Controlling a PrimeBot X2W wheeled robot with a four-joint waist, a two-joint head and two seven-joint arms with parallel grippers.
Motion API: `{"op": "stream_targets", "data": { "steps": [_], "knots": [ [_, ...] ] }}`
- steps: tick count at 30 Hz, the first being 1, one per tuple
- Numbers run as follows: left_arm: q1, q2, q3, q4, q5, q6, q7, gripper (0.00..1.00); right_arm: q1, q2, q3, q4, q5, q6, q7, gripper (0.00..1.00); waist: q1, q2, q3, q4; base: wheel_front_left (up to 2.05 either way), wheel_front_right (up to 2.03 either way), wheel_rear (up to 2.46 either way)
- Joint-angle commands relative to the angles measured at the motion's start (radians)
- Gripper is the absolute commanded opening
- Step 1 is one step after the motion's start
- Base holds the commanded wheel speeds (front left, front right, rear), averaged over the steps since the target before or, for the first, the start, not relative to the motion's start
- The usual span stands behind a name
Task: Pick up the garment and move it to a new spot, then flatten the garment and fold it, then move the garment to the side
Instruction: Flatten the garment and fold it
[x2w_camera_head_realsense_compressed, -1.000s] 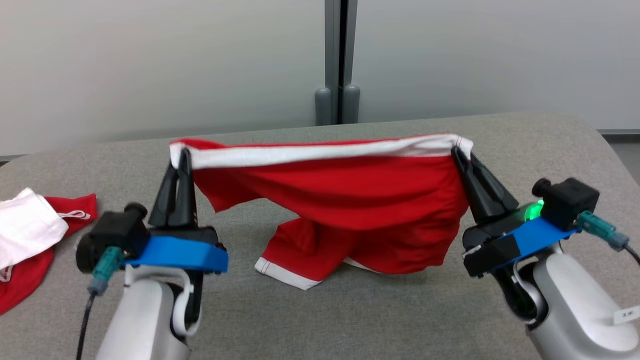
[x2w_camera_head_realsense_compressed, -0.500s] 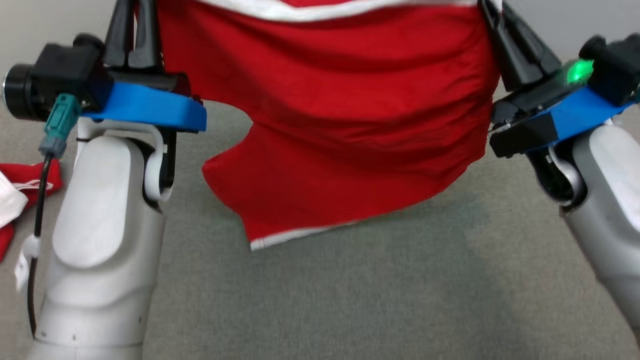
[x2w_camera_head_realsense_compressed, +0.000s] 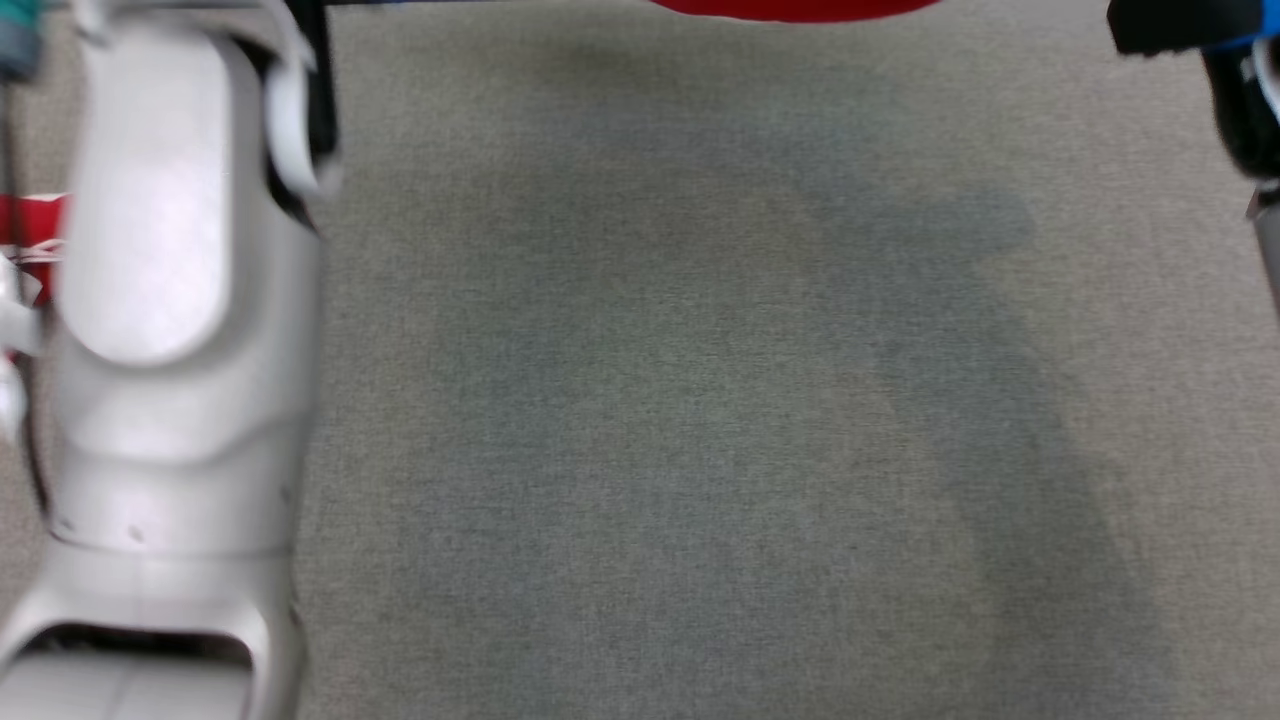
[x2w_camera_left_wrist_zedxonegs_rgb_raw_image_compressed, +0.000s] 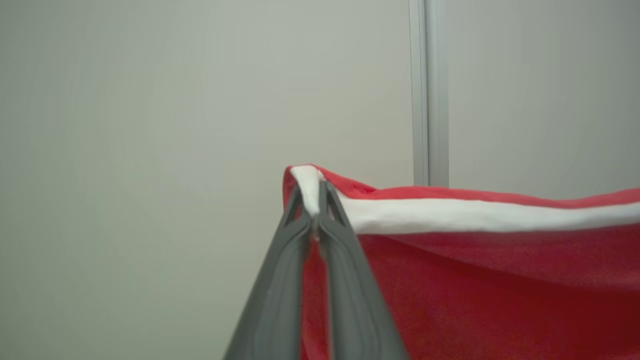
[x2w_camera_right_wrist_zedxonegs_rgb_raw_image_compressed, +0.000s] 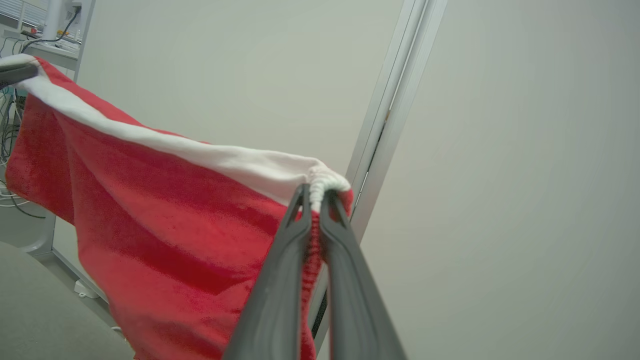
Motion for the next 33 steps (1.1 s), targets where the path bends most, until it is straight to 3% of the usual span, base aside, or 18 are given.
{"op": "stream_targets", "data": {
  "steps": [1, 8, 18, 26, 33],
  "knots": [
    [0.062, -0.008, -0.007, 0.019, -0.008, -0.005, -0.002, 0.0, 0.047, 0.002, 0.001, 0.004, -0.013, 0.0, -0.003, 0.0, -0.0001, -0.0003, 0.012, 0.015, 0.0, 0.0, 0.0],
    [0.301, -0.025, -0.023, 0.011, -0.077, 0.004, -0.003, 0.0, 0.27, 0.003, 0.031, -0.025, -0.02, 0.0, -0.004, 0.0, -0.0001, -0.0003, 0.003, 0.023, 0.0, 0.0, 0.0],
    [0.702, -0.023, -0.056, -0.055, -0.182, 0.028, -0.003, 0.0, 0.671, 0.079, -0.031, -0.176, 0.022, 0.0, -0.004, 0.0, -0.0001, -0.0003, -0.129, 0.005, 0.0, 0.0, 0.0],
    [0.955, -0.024, -0.023, -0.103, -0.195, 0.007, -0.003, 0.0, 0.933, 0.133, -0.036, -0.219, 0.013, 0.0, -0.004, 0.0, -0.0001, -0.0003, -0.304, -0.001, 0.0, 0.0, 0.0],
    [1.11, -0.024, -0.022, -0.126, -0.166, -0.017, -0.003, 0.0, 1.089, 0.152, -0.03, -0.233, 0.002, 0.0, -0.004, 0.0, -0.0001, -0.0003, -0.385, -0.004, 0.0, 0.0, 0.0]
  ]
}}
